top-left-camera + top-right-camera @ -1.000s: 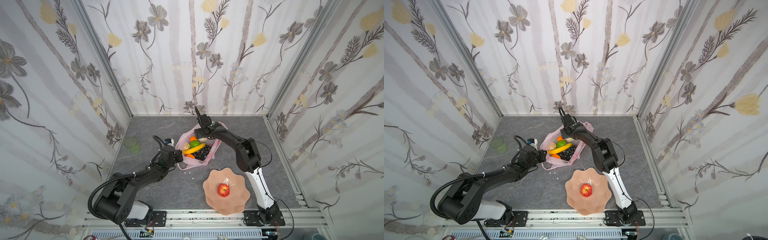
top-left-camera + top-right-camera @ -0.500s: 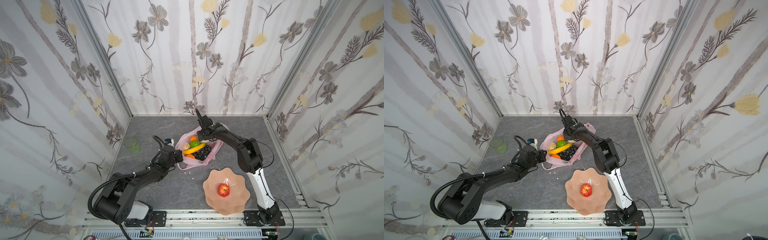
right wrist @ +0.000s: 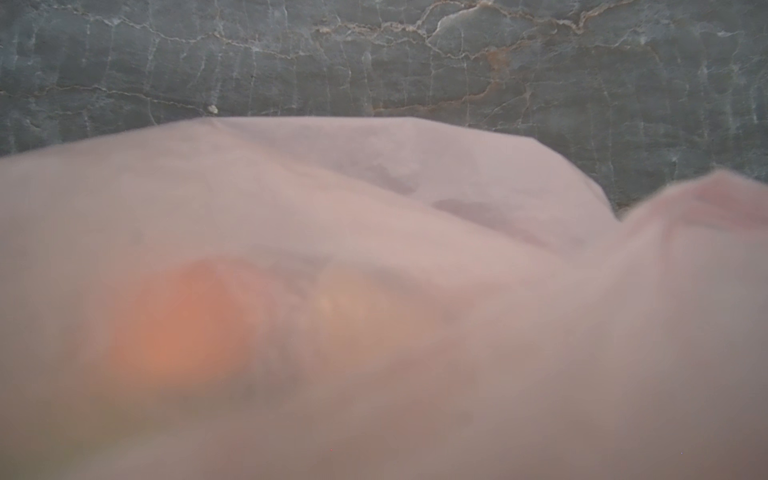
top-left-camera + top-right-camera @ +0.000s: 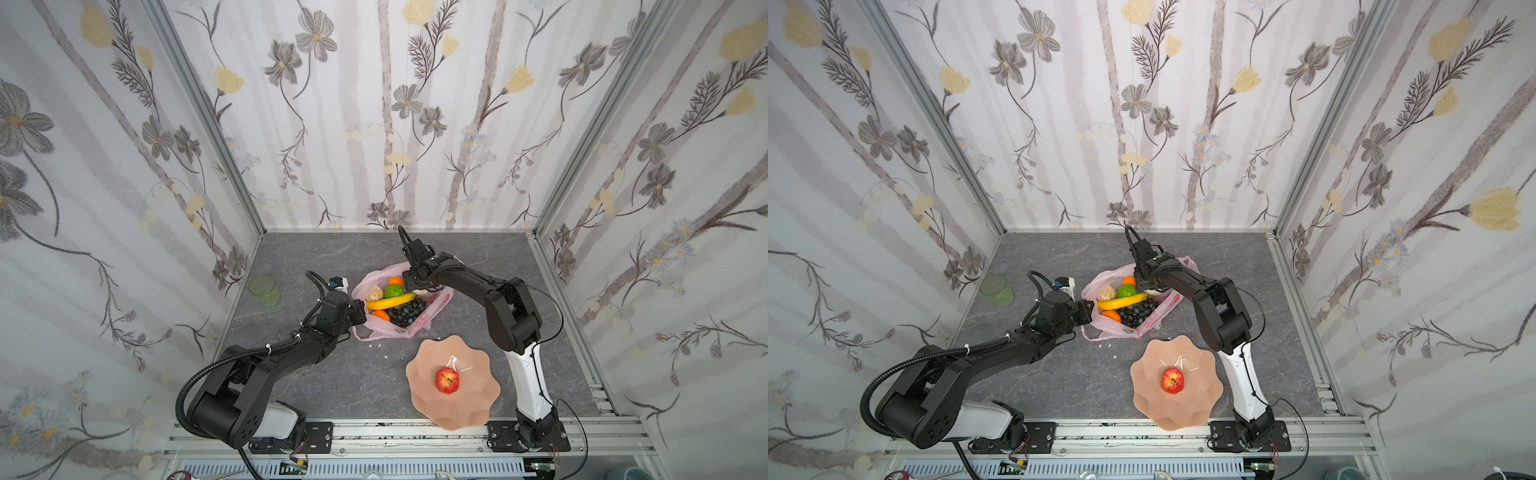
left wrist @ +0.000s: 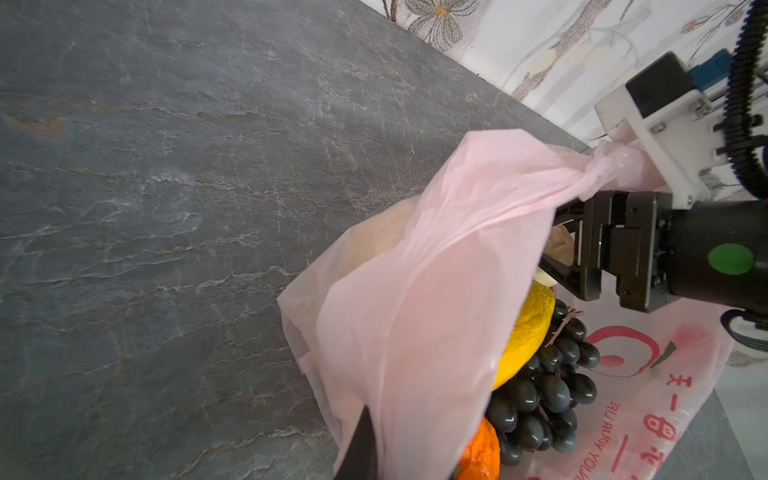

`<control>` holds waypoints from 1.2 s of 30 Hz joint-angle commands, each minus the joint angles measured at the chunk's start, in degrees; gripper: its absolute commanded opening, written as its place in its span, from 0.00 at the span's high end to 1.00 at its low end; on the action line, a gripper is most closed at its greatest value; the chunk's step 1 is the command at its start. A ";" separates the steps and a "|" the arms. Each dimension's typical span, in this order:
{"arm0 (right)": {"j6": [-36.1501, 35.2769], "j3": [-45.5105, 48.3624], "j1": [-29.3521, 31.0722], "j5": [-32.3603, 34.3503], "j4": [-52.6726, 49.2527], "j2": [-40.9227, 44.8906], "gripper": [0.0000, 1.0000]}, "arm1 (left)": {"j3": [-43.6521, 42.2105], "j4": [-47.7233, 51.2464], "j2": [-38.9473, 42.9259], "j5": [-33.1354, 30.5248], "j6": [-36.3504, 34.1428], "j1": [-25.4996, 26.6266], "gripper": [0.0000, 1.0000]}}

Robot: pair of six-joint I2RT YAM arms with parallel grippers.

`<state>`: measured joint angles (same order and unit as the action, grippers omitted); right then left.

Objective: Take the fake fruits out of the plastic bag
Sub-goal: 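Reach the right gripper back into the bag toward the pale pear, then grasp the pale pear with the right gripper and lift it out, then carry the pale pear with the right gripper over the peach bowl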

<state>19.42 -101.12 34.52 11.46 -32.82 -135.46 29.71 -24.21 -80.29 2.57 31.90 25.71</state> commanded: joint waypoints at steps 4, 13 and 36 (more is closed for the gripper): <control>0.19 -2.16 -0.30 -0.30 0.77 -2.53 0.26 | 0.11 -1.11 0.27 -0.94 -0.17 -0.02 0.88; 0.53 -3.26 -0.49 -0.66 0.64 -2.64 0.35 | 0.24 -1.10 0.13 -1.02 -0.18 -0.07 0.88; 5.37 31.14 5.23 -1.33 17.54 33.09 0.42 | 0.17 -1.02 0.02 -1.12 0.08 -0.06 0.88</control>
<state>22.61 -73.30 39.11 8.93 -20.38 -105.80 29.71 -24.21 -80.40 2.13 31.90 25.71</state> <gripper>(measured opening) 0.581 0.118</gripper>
